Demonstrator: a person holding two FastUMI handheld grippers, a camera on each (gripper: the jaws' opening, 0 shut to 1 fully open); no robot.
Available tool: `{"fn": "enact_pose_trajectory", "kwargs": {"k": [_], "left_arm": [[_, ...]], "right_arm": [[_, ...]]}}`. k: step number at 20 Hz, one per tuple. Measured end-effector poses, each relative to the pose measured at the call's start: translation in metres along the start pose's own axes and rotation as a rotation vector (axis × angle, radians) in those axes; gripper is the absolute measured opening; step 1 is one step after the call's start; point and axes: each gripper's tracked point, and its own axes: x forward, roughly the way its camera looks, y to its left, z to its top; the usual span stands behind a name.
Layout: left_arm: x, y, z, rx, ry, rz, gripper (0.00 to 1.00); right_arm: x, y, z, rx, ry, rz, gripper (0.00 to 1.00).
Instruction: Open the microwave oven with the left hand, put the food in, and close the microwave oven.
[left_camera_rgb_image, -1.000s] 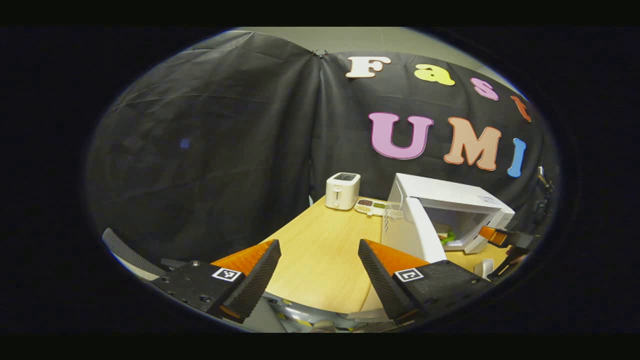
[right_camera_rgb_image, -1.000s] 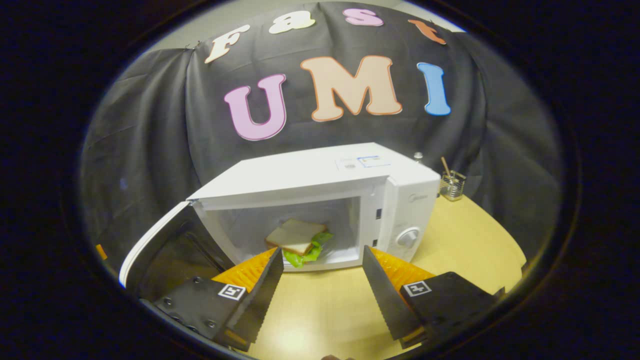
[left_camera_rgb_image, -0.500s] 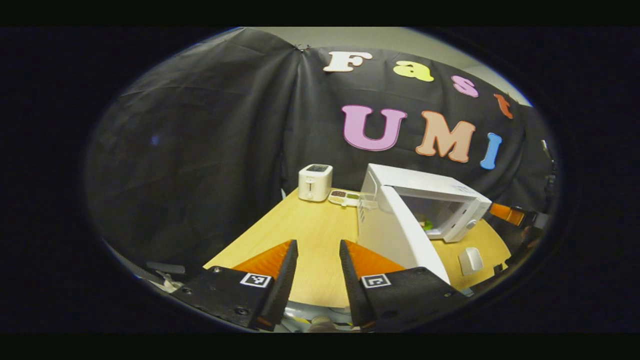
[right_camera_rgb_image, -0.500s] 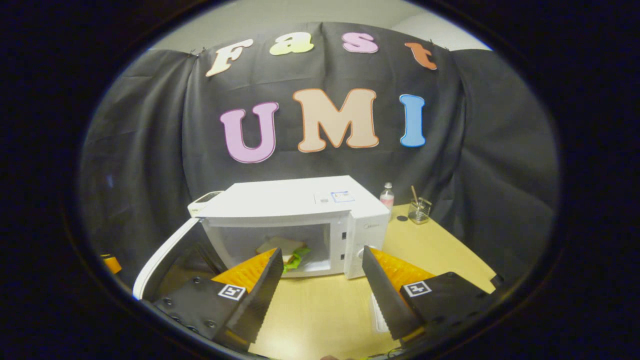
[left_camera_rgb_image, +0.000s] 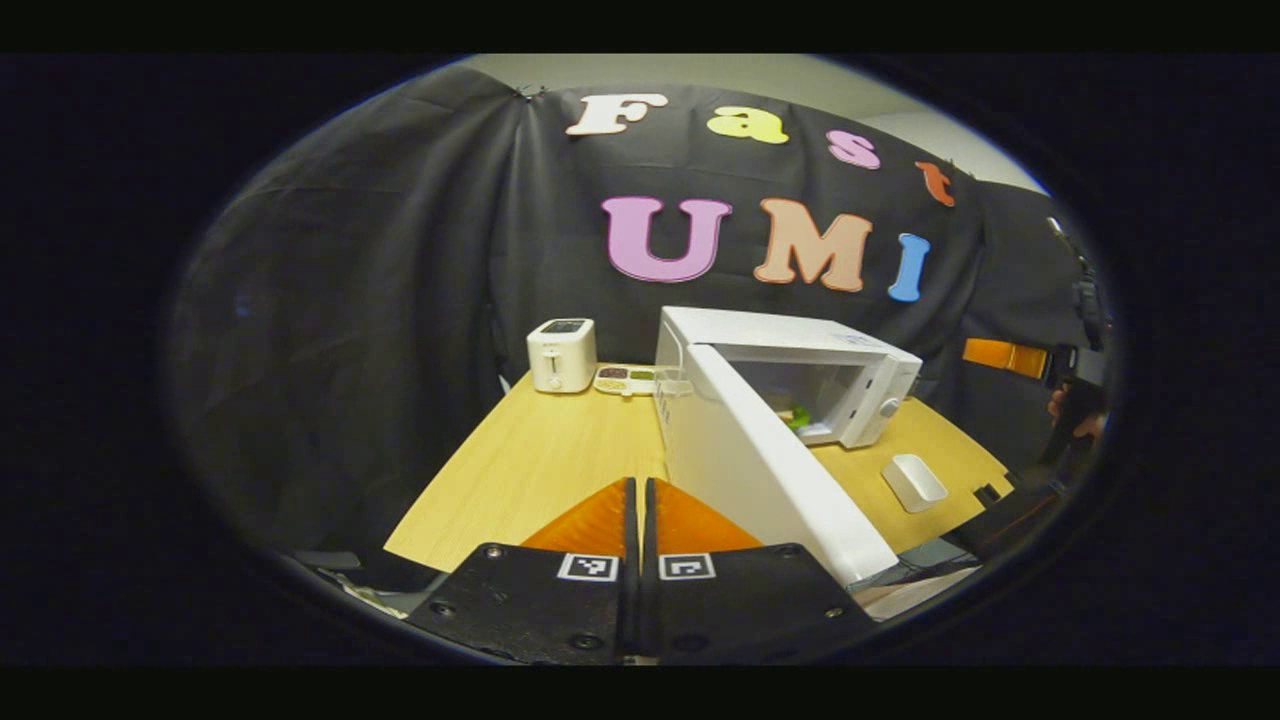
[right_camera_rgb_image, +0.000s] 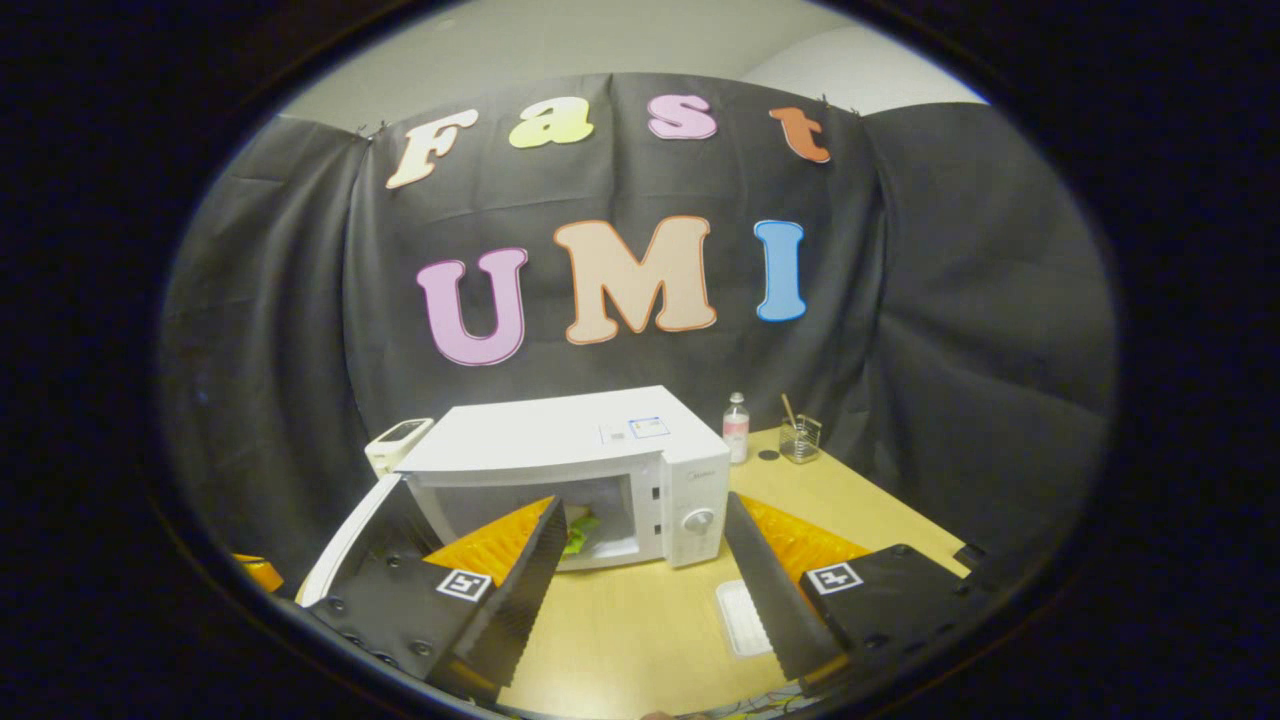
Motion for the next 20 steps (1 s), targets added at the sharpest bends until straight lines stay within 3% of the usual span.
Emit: {"fn": "enact_pose_trajectory", "kwargs": {"k": [6, 11, 12, 15, 20], "left_arm": [[0.004, -0.020, -0.009, 0.045, 0.022, -0.090, 0.01], [0.012, -0.026, -0.006, 0.082, 0.025, -0.089, 0.01], [0.013, -0.029, -0.006, 0.083, 0.028, -0.090, 0.01], [0.019, -0.041, -0.006, 0.073, 0.044, -0.080, 0.02], [0.025, -0.064, 0.005, 0.069, 0.030, -0.023, 0.01]], "right_arm": [[-0.015, -0.013, 0.004, 0.006, -0.012, -0.057, 0.91], [-0.010, -0.026, 0.008, 0.014, -0.015, -0.077, 0.91], [-0.008, -0.028, 0.008, 0.018, -0.013, -0.077, 0.98], [0.003, -0.040, 0.012, 0.025, -0.013, -0.076, 0.98], [0.027, -0.066, 0.016, 0.028, 0.007, -0.051, 0.98]]}}
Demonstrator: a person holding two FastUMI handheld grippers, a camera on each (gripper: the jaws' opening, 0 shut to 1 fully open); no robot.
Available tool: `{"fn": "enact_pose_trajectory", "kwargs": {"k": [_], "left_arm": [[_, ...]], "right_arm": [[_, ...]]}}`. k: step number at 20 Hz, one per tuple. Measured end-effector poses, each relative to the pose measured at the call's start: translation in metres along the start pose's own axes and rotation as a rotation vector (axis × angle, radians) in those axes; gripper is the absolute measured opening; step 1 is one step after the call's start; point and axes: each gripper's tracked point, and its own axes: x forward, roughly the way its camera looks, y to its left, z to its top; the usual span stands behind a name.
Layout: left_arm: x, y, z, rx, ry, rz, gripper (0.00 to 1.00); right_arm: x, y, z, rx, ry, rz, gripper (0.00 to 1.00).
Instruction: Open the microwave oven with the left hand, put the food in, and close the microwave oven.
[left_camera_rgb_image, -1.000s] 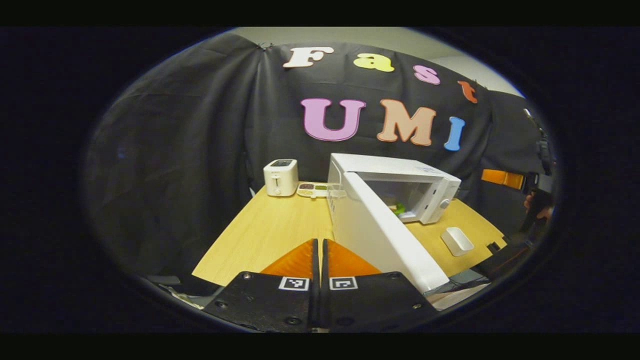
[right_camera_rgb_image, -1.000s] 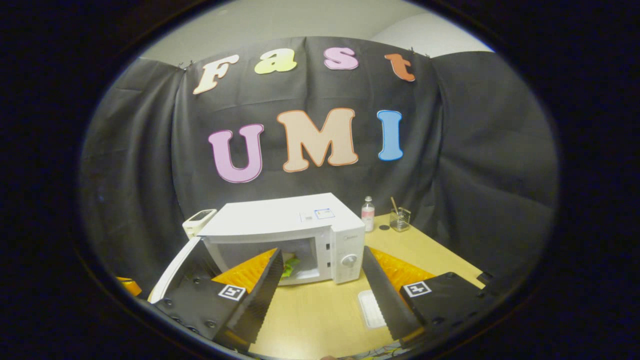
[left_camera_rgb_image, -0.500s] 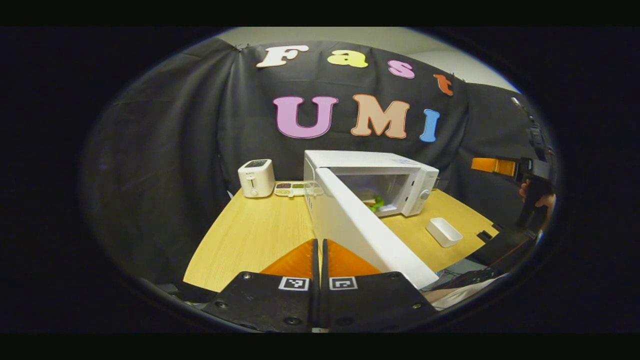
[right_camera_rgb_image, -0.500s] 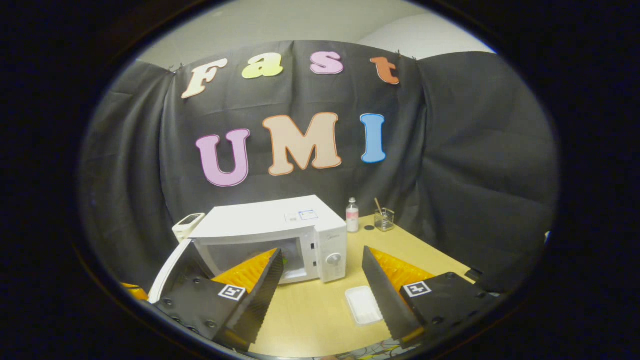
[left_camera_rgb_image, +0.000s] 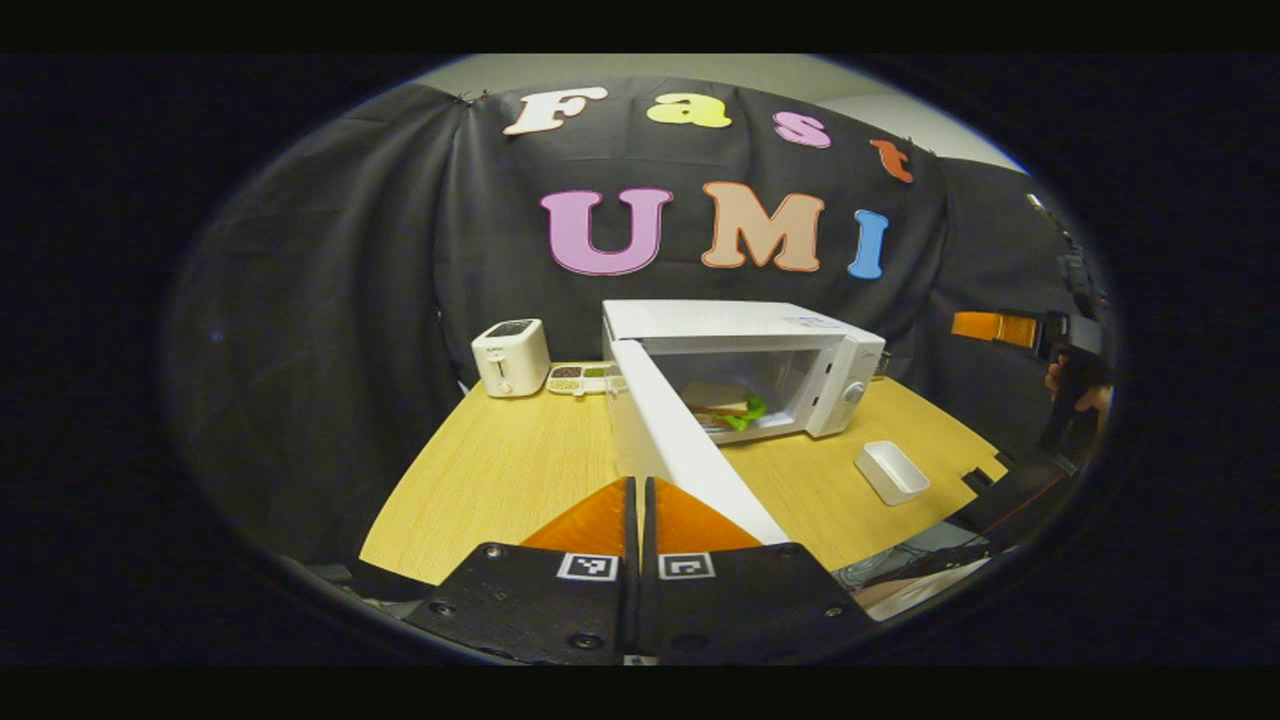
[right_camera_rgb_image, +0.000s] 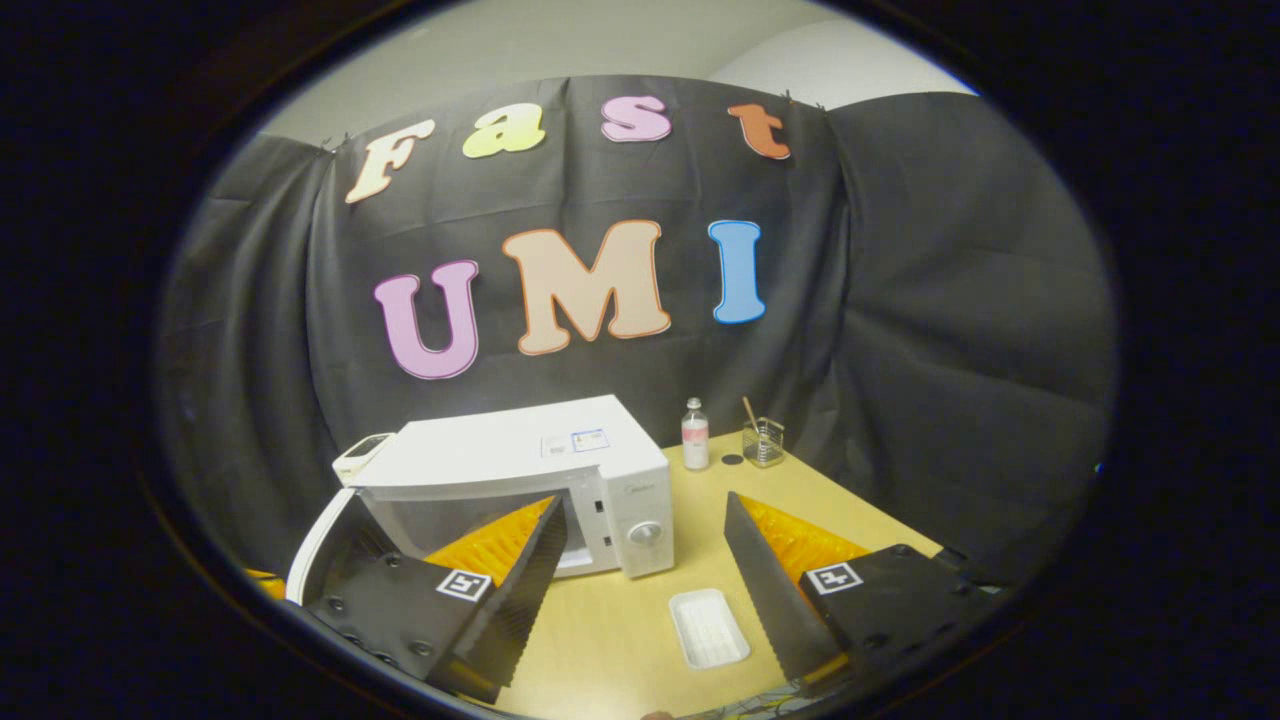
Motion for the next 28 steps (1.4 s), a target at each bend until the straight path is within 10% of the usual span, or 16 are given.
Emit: {"fn": "enact_pose_trajectory", "kwargs": {"k": [28], "left_arm": [[0.123, -0.180, 0.036, -0.200, -0.025, 0.012, 0.00]], "right_arm": [[0.075, -0.112, -0.012, -0.041, 0.111, 0.193, 0.98]]}}
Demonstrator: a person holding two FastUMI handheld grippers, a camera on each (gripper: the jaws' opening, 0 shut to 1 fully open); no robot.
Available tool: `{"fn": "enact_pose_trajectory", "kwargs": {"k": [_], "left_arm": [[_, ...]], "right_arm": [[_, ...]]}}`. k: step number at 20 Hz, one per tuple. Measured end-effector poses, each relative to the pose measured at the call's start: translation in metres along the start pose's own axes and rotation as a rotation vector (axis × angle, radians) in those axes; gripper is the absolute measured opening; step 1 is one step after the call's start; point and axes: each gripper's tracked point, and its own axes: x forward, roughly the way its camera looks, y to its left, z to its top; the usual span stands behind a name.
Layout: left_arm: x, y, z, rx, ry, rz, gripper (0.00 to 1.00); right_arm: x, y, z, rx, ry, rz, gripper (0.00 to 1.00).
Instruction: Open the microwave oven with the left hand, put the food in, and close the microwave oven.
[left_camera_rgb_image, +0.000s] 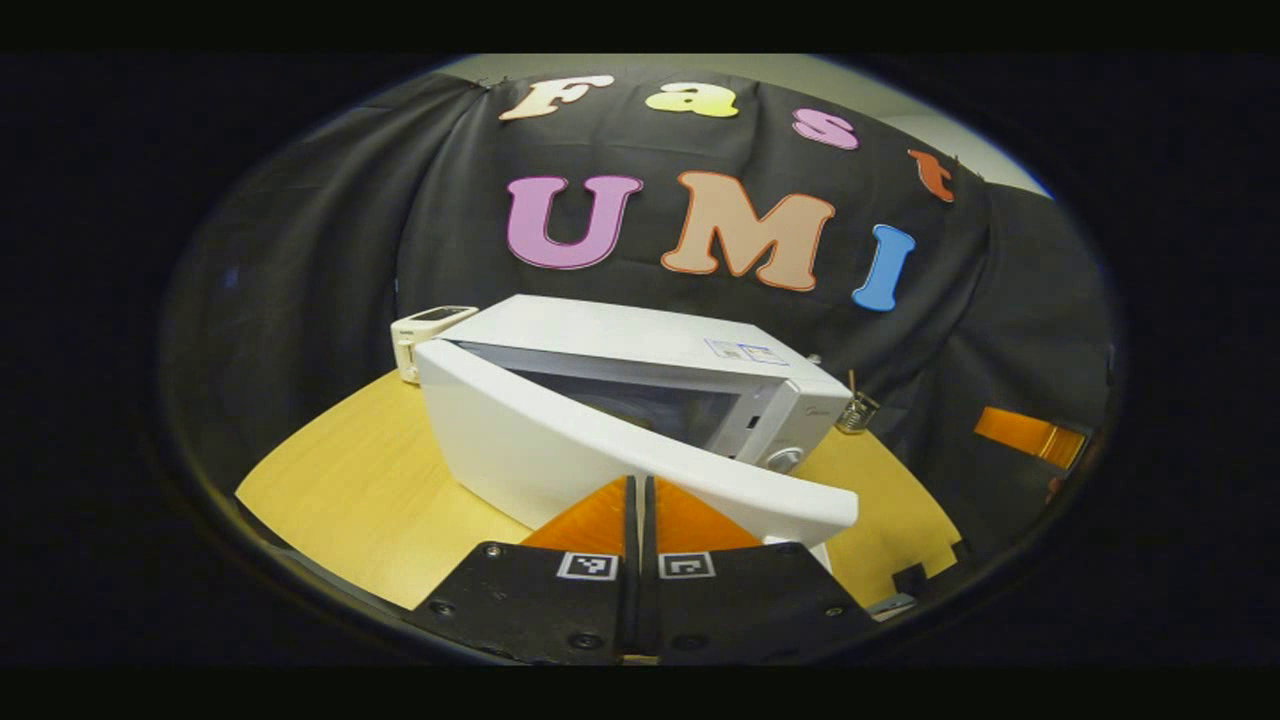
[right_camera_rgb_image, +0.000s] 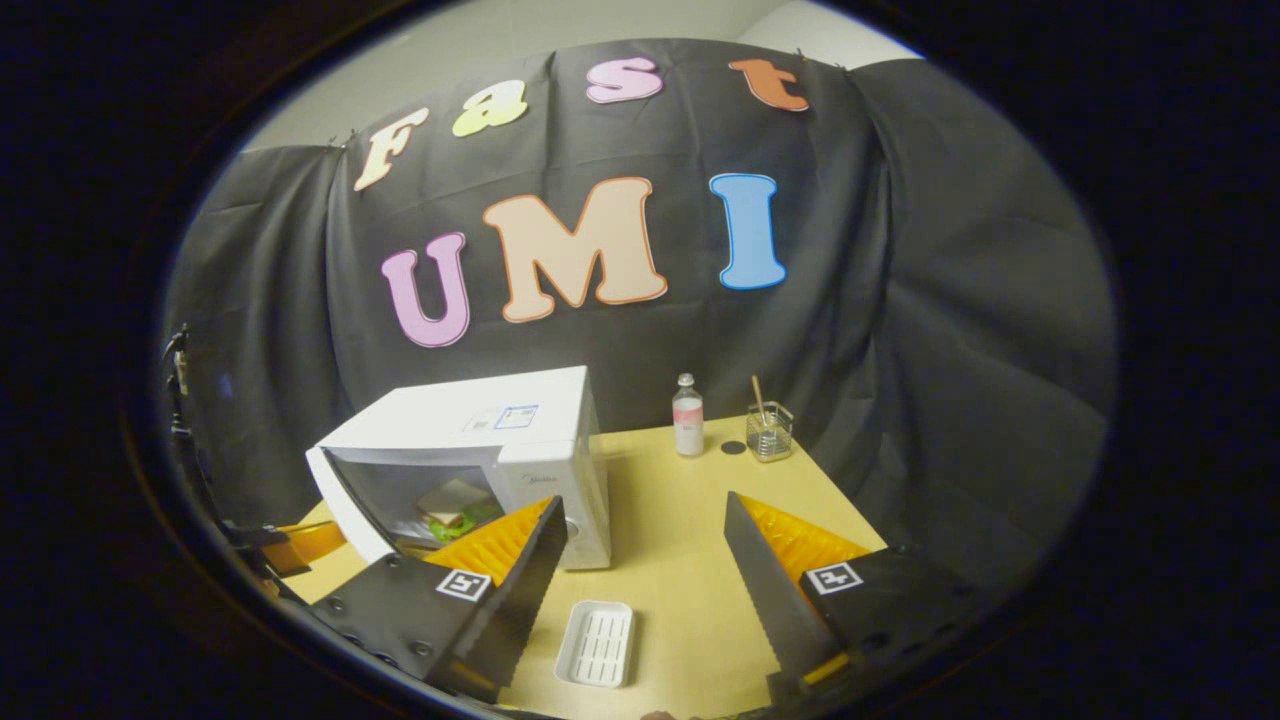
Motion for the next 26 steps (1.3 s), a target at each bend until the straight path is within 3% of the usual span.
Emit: {"fn": "enact_pose_trajectory", "kwargs": {"k": [5, 6, 12, 26], "left_arm": [[0.020, -0.017, 0.006, 0.012, -0.006, -0.014, 0.01], [0.024, -0.020, 0.008, 0.021, -0.009, -0.018, 0.01], [0.052, -0.037, 0.016, 0.047, -0.018, -0.050, 0.01], [0.103, -0.049, 0.025, 0.013, -0.007, -0.042, 0.01]], "right_arm": [[-0.001, -0.010, -0.009, 0.003, 0.019, 0.008, 0.98], [-0.001, -0.012, -0.012, 0.011, 0.025, 0.008, 0.92], [-0.005, -0.031, -0.013, 0.038, 0.024, -0.028, 0.92], [-0.005, -0.042, -0.014, 0.057, 0.016, -0.050, 0.92]]}}
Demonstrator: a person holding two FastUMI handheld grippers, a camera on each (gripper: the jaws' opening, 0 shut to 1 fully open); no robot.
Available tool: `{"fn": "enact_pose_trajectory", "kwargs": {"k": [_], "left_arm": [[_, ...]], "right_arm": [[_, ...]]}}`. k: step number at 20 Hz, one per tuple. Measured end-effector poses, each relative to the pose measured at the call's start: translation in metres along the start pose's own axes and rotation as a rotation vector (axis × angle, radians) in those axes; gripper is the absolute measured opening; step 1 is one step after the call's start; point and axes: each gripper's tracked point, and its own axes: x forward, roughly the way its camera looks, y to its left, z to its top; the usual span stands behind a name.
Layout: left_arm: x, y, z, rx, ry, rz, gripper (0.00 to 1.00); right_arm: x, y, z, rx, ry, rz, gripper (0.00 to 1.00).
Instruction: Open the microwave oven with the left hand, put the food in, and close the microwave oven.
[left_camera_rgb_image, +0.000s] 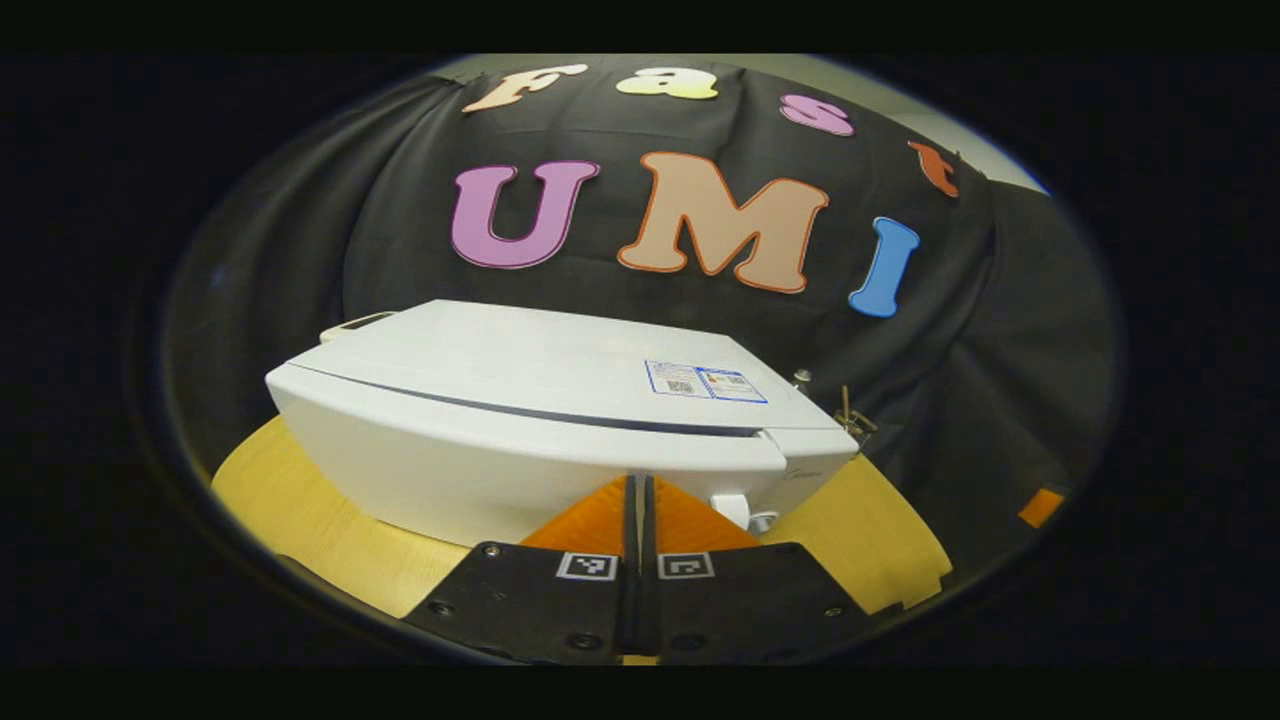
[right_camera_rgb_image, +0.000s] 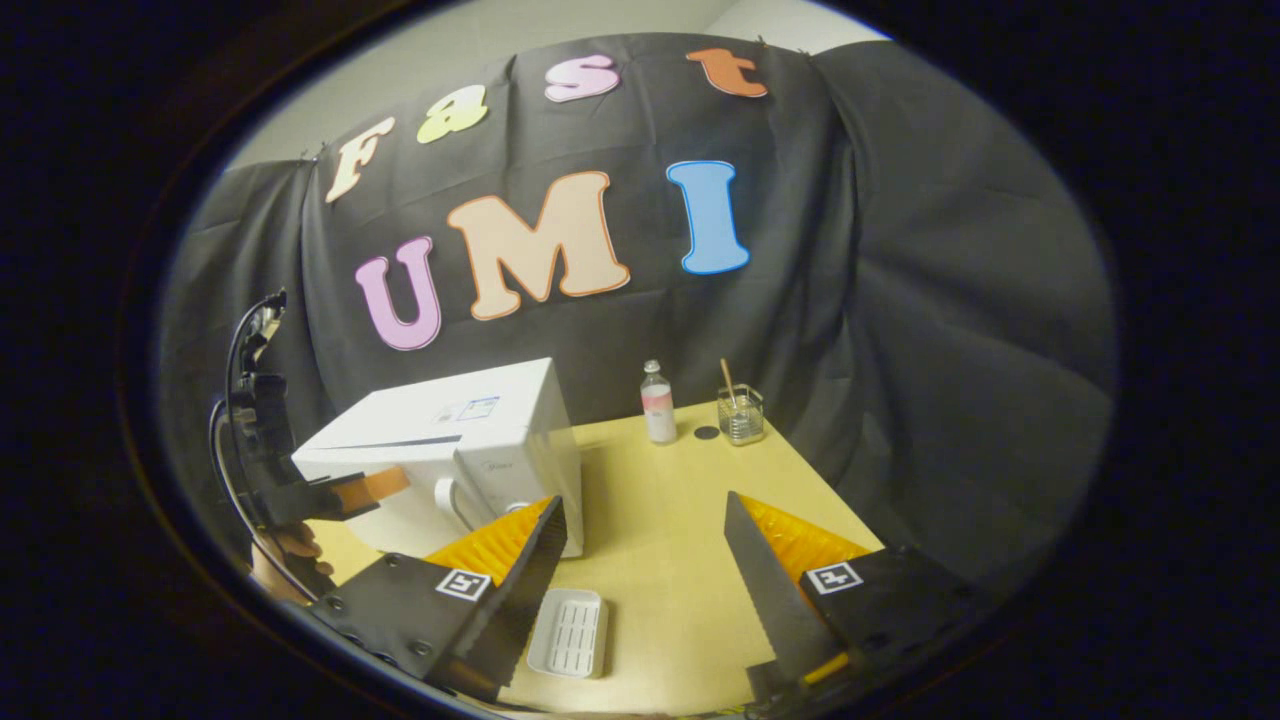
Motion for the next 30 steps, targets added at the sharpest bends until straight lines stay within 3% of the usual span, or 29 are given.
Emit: {"fn": "enact_pose_trajectory", "kwargs": {"k": [20, 30], "left_arm": [[0.001, 0.003, 0.005, -0.010, -0.023, -0.002, 0.01], [0.007, 0.005, 0.007, -0.025, -0.041, 0.018, 0.01]], "right_arm": [[0.025, -0.005, 0.010, -0.015, -0.011, -0.025, 0.92], [0.025, 0.010, 0.018, -0.032, -0.018, 0.014, 0.92]]}}
